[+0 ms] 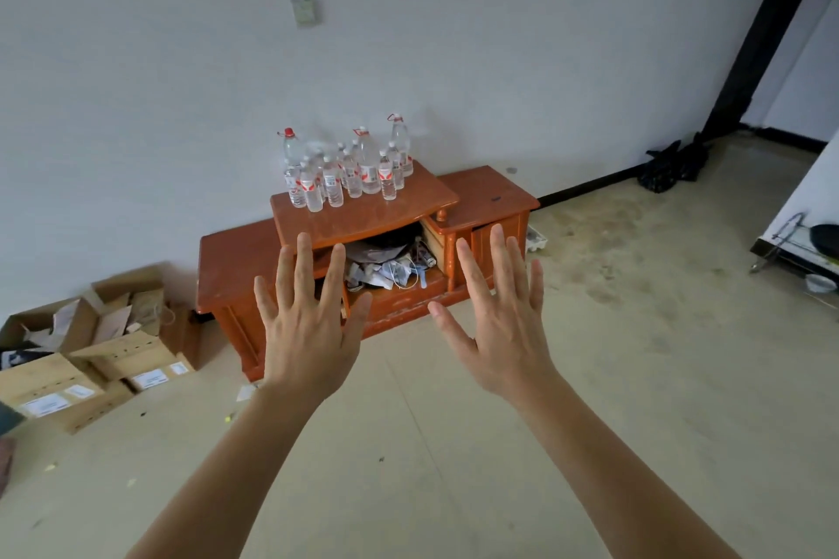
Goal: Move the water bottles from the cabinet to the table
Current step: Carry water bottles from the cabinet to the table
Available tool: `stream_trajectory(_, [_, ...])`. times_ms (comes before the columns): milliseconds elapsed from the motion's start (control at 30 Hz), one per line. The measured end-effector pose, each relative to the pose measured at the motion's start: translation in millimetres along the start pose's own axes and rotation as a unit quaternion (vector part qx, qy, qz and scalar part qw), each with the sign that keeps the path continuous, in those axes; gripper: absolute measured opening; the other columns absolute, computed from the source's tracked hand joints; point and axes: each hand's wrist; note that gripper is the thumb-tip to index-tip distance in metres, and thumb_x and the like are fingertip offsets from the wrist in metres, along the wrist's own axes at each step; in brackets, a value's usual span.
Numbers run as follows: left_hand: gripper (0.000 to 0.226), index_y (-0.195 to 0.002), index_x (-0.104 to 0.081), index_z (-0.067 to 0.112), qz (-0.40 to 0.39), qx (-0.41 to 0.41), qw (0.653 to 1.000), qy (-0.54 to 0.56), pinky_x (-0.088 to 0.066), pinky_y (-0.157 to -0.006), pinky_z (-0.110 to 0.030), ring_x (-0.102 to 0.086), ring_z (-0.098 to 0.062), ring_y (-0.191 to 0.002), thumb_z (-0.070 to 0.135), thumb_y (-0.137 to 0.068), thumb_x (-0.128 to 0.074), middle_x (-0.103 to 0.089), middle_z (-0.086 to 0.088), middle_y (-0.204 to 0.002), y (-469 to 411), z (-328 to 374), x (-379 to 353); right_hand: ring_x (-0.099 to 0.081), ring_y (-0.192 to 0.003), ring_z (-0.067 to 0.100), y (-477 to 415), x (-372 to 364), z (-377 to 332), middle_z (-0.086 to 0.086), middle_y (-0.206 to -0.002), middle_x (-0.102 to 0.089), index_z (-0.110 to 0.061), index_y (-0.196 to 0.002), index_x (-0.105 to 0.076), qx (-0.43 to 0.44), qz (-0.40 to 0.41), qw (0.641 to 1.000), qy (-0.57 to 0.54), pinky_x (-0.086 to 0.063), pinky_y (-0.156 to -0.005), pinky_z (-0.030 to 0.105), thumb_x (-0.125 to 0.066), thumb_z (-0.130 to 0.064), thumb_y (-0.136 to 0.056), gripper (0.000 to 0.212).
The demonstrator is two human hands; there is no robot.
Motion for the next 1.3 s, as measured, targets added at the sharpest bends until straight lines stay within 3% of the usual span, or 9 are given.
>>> stream_trajectory(233, [0.069,-0.161,-0.006,0.031,0.023,0.020,0.998,-0.047,-0.007,-0.121,-0.065,0.006,-0.030,-0.156,0.064,-0.101,-0.014,0.004,-0.010,-0.169,-191,-11,-50,0.008,-0.157,0.033,-203,-76,67,0.009,-0.170,0.016,-0.034,-0.163,0.001,0.012,-0.015,1.000,0.002,0.002,-0.123,0.058,-0.027,-0.075,-0.098,0.082])
stream_trajectory(467, [0.071,-0.161,0.002,0.033,0.000,0.045,0.997,-0.061,-0.006,-0.121,-0.064,0.007,-0.030,-0.156,0.065,-0.100,-0.013,0.006,-0.009,-0.169,-308,-52,-121,0.012,-0.157,0.029,-327,-169,98,0.006,-0.169,0.019,-0.035,-0.162,0.002,0.035,-0.052,0.998,-0.021,0.007,-0.123,0.055,-0.025,-0.076,-0.098,0.082])
stream_trajectory(633, [0.069,-0.161,-0.008,0.029,-0.012,0.054,0.997,-0.053,-0.008,-0.120,-0.066,0.003,-0.033,-0.156,0.062,-0.101,-0.015,0.001,-0.011,-0.169,-396,-94,-198,0.012,-0.157,0.029,-405,-255,121,0.006,-0.169,0.019,-0.035,-0.162,0.005,0.029,-0.075,0.997,-0.008,0.014,-0.122,0.050,-0.024,-0.078,-0.097,0.083])
stream_trajectory(900, [0.072,-0.162,-0.011,0.026,-0.037,0.053,0.998,-0.029,-0.007,-0.121,-0.066,0.006,-0.034,-0.155,0.062,-0.099,-0.011,0.006,-0.012,-0.169,-605,-152,-280,0.011,-0.156,0.032,-599,-345,147,0.010,-0.170,0.015,-0.038,-0.160,0.014,0.002,-0.098,0.995,0.032,0.006,-0.123,0.057,-0.019,-0.080,-0.096,0.083])
stream_trajectory(1133, [0.072,-0.162,-0.004,0.030,-0.064,0.025,0.997,-0.020,0.004,-0.123,-0.059,0.014,-0.029,-0.155,0.065,-0.099,-0.007,0.013,-0.007,-0.169,-723,-159,-354,0.014,-0.156,0.029,-692,-408,199,0.004,-0.169,0.019,-0.041,-0.159,0.015,-0.026,-0.111,0.993,0.019,0.010,-0.122,0.053,-0.016,-0.083,-0.093,0.084])
stream_trajectory(1300, [0.070,-0.160,0.004,0.033,-0.117,0.085,0.989,0.004,0.000,-0.123,-0.060,0.017,-0.027,-0.154,0.064,-0.101,-0.020,0.019,-0.003,-0.167,-783,-170,-446,0.016,-0.155,0.029,-763,-486,255,0.005,-0.168,0.022,-0.042,-0.157,0.020,-0.035,-0.153,0.988,0.010,0.009,-0.123,0.055,-0.012,-0.084,-0.092,0.084])
Point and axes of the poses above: each hand's wrist, its own y-axis away from the middle knuckle, its own x-axis out of the back of the hand, z = x × y
